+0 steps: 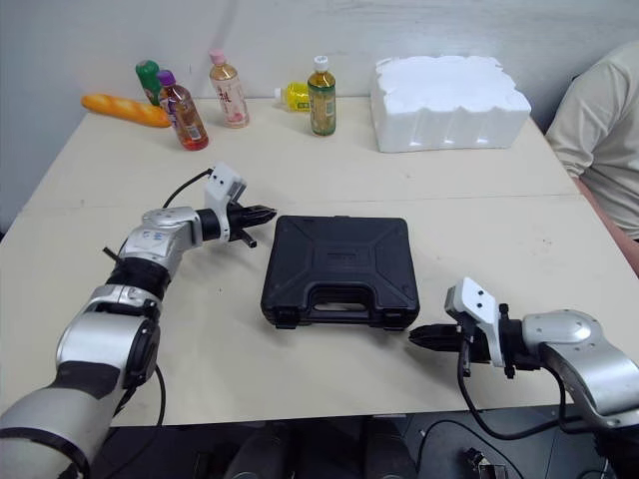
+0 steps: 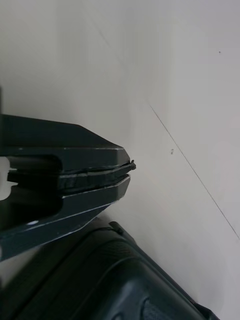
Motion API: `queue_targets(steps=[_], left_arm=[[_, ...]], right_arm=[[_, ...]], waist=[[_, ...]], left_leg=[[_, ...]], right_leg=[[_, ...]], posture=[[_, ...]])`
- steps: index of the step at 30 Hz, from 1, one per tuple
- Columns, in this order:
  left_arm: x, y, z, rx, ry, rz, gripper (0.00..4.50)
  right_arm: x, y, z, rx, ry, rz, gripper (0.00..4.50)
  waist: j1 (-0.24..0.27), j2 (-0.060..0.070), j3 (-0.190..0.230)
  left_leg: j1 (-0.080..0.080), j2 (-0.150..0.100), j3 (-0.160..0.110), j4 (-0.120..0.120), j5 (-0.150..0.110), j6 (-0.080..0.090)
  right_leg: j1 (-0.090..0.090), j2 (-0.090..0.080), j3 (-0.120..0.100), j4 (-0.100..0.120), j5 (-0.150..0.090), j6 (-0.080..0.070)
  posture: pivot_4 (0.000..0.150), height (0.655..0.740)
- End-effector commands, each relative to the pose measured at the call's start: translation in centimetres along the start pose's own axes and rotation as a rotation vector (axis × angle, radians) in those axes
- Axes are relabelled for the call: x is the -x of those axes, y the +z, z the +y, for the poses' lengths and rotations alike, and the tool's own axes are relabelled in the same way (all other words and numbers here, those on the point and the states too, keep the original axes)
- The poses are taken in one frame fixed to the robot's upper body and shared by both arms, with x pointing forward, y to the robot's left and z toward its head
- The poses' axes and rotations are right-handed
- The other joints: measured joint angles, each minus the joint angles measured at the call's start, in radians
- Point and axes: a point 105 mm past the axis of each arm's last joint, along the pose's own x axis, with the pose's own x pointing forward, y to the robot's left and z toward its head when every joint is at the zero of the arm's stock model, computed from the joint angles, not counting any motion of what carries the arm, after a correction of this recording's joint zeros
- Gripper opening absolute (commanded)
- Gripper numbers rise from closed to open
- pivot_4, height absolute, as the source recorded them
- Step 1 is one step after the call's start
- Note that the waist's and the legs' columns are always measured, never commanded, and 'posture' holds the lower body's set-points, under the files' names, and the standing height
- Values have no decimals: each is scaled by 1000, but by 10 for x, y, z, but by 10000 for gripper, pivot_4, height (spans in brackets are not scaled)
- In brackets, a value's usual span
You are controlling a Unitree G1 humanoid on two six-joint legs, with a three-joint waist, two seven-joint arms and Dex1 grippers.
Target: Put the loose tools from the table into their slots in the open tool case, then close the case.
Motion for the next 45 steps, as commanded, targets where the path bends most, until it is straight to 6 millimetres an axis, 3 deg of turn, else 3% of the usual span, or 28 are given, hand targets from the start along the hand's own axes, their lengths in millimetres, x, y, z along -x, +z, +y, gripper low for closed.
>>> queue_targets(steps=[1,11,15,20,24,28,37,41,45], left_arm=[[-7,15,-5,-71,-19,-28,78],[-10,5,-25,-130,-183,6,78],[17,-23,-43,-203,-442,96,78],[40,-30,-62,-197,-620,87,78],[48,-34,-76,-230,-642,75,78],[47,-29,-77,-231,-586,48,78],[17,-17,-59,-185,-388,27,78],[15,-15,-83,-183,-511,16,78],[40,-26,-111,-207,-729,59,78]], right_arm=[[1,5,-6,25,-4,15,340],[-5,20,-21,76,-26,1,340],[3,21,-36,101,-76,46,340],[17,9,-49,76,-139,92,340],[25,5,-55,71,-187,105,340],[28,7,-53,77,-201,87,340],[20,1,-43,99,-176,104,340],[15,9,-44,150,-172,91,340],[0,24,-33,214,-117,72,340]], waist=[[0,0,0],[-1,0,0],[-5,0,0],[-4,0,0],[-3,0,0],[0,0,0],[-2,0,0],[-4,0,0],[-16,0,0]], left_leg=[[-1,0,1,1,0,0],[-2,0,2,6,-1,1],[-2,0,6,7,-1,1],[-3,2,8,8,-4,3],[-2,8,8,9,-4,4],[-2,8,5,9,-5,6],[-1,8,7,10,-8,10],[-1,8,8,9,-7,8],[-1,9,9,9,-6,5]], right_leg=[[0,0,0,0,0,1],[0,0,1,1,1,2],[-1,-1,1,1,2,3],[-2,-1,1,1,2,3],[-2,-1,3,1,2,3],[-2,-1,6,2,2,3],[-2,0,7,1,3,4],[-2,0,8,1,3,4],[-3,1,10,1,3,4]], posture=[[1500,7383],[1500,7383],[1500,7383],[1500,7383],[1500,7383],[1500,7383],[1500,7383],[1500,7383],[1500,7383]])
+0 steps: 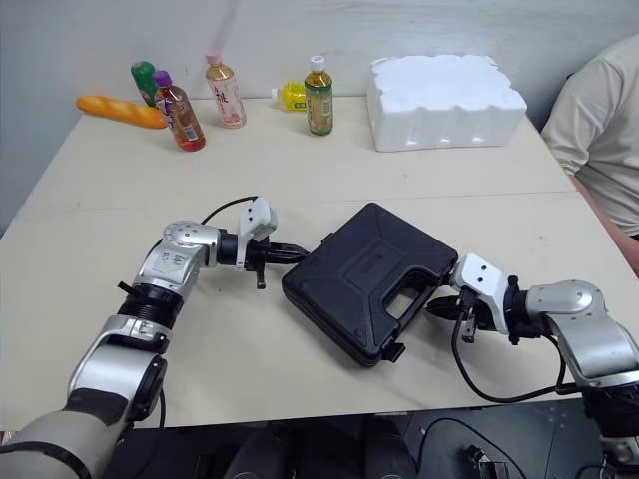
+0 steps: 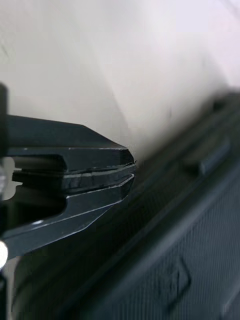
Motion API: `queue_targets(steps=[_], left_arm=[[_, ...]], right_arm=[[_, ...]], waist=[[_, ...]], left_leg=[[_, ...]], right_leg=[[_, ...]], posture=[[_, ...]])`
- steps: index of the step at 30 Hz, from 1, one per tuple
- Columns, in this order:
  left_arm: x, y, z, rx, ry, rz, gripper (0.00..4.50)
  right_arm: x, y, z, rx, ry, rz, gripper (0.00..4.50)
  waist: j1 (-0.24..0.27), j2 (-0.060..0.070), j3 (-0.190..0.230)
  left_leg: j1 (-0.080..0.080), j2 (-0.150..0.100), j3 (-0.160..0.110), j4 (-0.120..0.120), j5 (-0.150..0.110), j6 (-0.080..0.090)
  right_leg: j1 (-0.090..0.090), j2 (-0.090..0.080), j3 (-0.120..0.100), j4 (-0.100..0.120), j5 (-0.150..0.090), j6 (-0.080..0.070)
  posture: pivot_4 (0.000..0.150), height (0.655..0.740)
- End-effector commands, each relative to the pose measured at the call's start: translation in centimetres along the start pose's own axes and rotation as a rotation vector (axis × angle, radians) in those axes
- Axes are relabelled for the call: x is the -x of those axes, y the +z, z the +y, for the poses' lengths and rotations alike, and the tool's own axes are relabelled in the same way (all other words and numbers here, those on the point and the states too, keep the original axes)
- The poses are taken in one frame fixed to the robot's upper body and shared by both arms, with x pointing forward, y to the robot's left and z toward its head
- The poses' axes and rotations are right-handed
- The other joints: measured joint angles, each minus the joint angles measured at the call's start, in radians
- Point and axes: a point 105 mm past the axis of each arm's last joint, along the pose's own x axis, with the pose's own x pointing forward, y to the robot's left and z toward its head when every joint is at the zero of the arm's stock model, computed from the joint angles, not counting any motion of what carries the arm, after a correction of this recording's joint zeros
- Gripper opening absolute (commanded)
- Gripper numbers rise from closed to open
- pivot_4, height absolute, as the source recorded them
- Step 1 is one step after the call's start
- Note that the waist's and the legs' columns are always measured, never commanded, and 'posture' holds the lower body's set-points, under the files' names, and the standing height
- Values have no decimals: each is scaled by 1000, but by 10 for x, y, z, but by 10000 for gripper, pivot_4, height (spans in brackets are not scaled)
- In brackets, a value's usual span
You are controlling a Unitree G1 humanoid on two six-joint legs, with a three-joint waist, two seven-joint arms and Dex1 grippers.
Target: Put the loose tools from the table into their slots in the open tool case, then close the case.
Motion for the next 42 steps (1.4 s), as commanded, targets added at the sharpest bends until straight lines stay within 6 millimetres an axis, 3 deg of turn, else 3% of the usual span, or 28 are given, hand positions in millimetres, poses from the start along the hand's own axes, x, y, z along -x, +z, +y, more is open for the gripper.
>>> queue_targets(steps=[1,5,8,12,15,19,23,27,31,36,42], left_arm=[[2,7,-34,-47,-199,-3,78],[11,6,-44,-40,-234,8,78],[13,7,-35,-53,-172,22,78],[20,20,-16,-76,-87,10,78],[19,46,-11,-94,-91,-48,78],[-1,95,-17,-113,-173,-182,78],[-43,113,-4,-128,-74,-197,78],[-72,112,1,-124,-32,-168,78],[-96,92,-12,-161,-100,-67,78],[-105,53,-18,-242,-121,122,78],[-107,26,-13,-356,-85,216,78]], right_arm=[[-8,30,13,110,54,-62,340],[-15,38,26,129,87,-69,340],[-13,34,25,121,69,-41,340],[8,16,17,96,12,37,340],[25,10,8,65,-53,60,340],[39,5,-12,24,-216,73,340],[42,6,-29,-32,-324,47,340],[40,3,-43,-70,-407,53,340],[34,8,-47,-104,-427,6,340],[23,21,-45,-128,-417,-59,340],[17,29,-44,-147,-412,-98,340]], waist=[[-7,0,0],[-13,0,0],[-12,0,0],[6,1,0],[15,0,0],[14,0,0],[13,0,0],[6,1,0],[4,1,0],[8,1,0],[13,1,0]], left_leg=[[0,0,0,0,0,0],[0,1,0,0,0,-1],[0,1,0,0,-2,3],[-1,0,0,1,-3,5],[-1,-1,0,2,-3,6],[-1,-2,1,2,-3,6],[-1,-2,1,2,-3,6],[0,-8,2,2,-3,6],[-1,-7,2,1,-1,2],[-2,-8,2,1,0,1],[1,-8,2,1,-2,3]], right_leg=[[0,0,0,0,0,0],[-1,0,1,1,0,0],[-1,-1,1,1,0,0],[-1,-2,1,1,0,0],[-1,-2,1,0,0,0],[0,-1,1,0,1,1],[0,-1,1,0,1,2],[-1,-1,3,-1,1,2],[-3,0,3,0,1,2],[-3,-1,4,0,1,2],[-1,-1,4,-2,1,2]], posture=[[1500,7383],[1500,7383],[1500,7383],[1500,7383],[1500,7383],[1500,7383],[1500,7383],[1500,7383],[1500,7383],[1500,7383],[1500,7383]])
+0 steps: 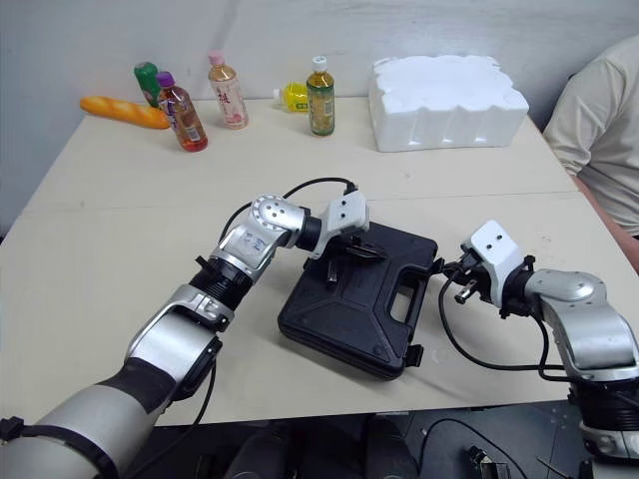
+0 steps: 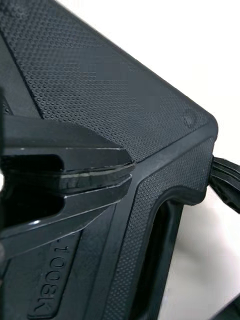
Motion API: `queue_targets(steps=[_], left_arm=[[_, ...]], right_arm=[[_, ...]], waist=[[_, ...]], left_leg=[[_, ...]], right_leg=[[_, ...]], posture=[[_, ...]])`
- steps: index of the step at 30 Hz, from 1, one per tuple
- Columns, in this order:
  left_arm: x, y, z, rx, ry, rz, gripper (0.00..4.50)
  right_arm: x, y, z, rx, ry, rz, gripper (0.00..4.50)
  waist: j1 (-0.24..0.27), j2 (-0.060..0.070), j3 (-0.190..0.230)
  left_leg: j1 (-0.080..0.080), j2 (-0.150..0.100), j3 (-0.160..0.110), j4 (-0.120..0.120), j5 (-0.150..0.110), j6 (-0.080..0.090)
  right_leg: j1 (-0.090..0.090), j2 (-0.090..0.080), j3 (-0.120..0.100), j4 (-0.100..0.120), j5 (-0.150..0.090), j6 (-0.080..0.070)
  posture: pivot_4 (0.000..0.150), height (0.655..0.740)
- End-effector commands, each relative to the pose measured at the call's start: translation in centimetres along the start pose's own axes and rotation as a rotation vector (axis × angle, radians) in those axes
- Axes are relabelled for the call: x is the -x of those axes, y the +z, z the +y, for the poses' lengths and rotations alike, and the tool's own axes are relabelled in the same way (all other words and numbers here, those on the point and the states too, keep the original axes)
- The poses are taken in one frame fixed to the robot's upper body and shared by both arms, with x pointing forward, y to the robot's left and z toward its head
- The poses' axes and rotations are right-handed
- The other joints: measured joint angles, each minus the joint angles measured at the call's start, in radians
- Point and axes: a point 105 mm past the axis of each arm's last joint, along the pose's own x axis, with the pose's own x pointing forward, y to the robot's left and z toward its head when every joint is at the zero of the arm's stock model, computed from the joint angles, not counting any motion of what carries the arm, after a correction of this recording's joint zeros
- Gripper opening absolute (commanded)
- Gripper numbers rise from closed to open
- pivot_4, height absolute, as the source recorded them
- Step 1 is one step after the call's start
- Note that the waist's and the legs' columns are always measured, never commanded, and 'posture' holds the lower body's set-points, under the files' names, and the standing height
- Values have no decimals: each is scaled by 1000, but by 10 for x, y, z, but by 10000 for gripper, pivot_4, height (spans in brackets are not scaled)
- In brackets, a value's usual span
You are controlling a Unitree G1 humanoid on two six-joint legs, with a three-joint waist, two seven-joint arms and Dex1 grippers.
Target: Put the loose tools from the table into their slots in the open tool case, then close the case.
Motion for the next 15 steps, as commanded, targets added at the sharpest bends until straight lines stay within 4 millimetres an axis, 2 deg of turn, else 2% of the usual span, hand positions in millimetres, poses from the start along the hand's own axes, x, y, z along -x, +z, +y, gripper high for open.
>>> queue_targets(steps=[1,8,15], left_arm=[[-3,-44,-12,-4,-16,152,78],[-13,-43,-14,49,-9,138,78],[-21,-39,-17,56,-13,123,78]], right_arm=[[4,20,-1,9,-9,-64,340],[3,25,1,19,2,-77,340],[0,36,14,21,49,-105,340]], waist=[[-1,0,0],[0,0,-1],[0,0,-3]], left_leg=[[2,0,0,0,-1,2],[4,5,-1,0,-2,4],[5,5,-1,0,-2,4]], right_leg=[[2,0,0,-1,0,0],[5,-1,-1,-1,0,0],[6,0,-1,-1,0,0]], posture=[[1500,7383],[1500,7383],[1500,7383]])
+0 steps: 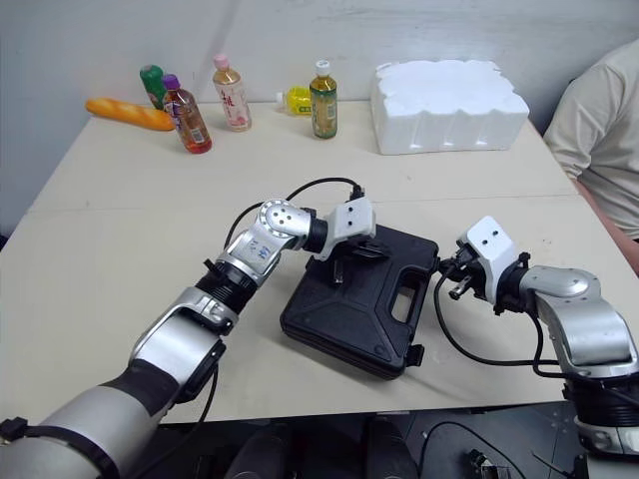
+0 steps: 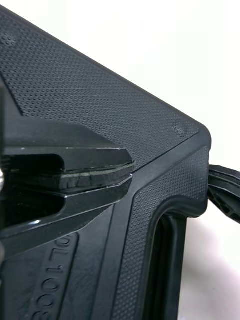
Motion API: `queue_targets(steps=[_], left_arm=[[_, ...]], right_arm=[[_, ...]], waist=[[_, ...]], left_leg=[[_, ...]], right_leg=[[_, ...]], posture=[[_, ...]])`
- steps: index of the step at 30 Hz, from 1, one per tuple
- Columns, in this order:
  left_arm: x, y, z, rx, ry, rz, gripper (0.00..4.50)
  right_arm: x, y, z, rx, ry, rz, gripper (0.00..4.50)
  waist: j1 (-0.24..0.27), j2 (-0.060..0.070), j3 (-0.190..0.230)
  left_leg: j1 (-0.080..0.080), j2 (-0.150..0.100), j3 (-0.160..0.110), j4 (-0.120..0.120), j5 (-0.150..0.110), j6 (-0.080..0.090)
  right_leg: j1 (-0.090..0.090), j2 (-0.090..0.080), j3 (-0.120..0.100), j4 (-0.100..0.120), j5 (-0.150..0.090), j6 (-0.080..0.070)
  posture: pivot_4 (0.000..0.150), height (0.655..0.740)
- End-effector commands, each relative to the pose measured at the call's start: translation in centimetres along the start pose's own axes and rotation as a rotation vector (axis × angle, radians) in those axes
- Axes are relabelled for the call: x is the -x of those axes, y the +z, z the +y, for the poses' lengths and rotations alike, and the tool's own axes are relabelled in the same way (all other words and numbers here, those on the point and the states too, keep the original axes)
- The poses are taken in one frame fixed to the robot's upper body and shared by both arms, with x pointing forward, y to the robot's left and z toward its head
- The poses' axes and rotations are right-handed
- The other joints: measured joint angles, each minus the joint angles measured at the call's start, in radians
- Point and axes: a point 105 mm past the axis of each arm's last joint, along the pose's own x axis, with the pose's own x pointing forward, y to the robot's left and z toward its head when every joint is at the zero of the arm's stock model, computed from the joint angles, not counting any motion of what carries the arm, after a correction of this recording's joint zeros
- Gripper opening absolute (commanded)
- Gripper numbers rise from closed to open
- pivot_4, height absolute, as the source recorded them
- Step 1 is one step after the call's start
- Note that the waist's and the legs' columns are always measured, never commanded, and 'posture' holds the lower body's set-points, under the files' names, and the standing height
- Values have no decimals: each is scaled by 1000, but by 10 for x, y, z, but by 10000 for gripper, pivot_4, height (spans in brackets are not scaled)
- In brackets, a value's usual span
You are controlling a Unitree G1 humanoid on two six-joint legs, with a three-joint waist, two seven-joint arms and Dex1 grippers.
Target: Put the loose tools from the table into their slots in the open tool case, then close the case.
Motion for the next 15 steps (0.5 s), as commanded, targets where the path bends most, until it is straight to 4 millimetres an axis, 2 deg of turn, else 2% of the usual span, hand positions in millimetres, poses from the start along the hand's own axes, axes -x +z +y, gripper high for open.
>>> queue_targets(steps=[1,9,15], left_arm=[[-11,-37,-20,84,-64,128,78],[-14,-37,-23,81,-76,132,78],[-17,-39,-26,73,-89,137,78]], right_arm=[[0,27,12,47,45,-93,340],[-2,45,28,62,104,-144,340],[-1,46,29,53,101,-144,340]], waist=[[0,0,0],[-16,1,-1],[-28,1,-1]], left_leg=[[0,0,0,0,0,0],[0,2,0,0,0,0],[0,4,0,-2,0,0]], right_leg=[[0,0,0,0,0,0],[0,2,0,0,0,0],[-1,3,0,1,0,0]], posture=[[1500,7383],[1500,7383],[1500,7383]])
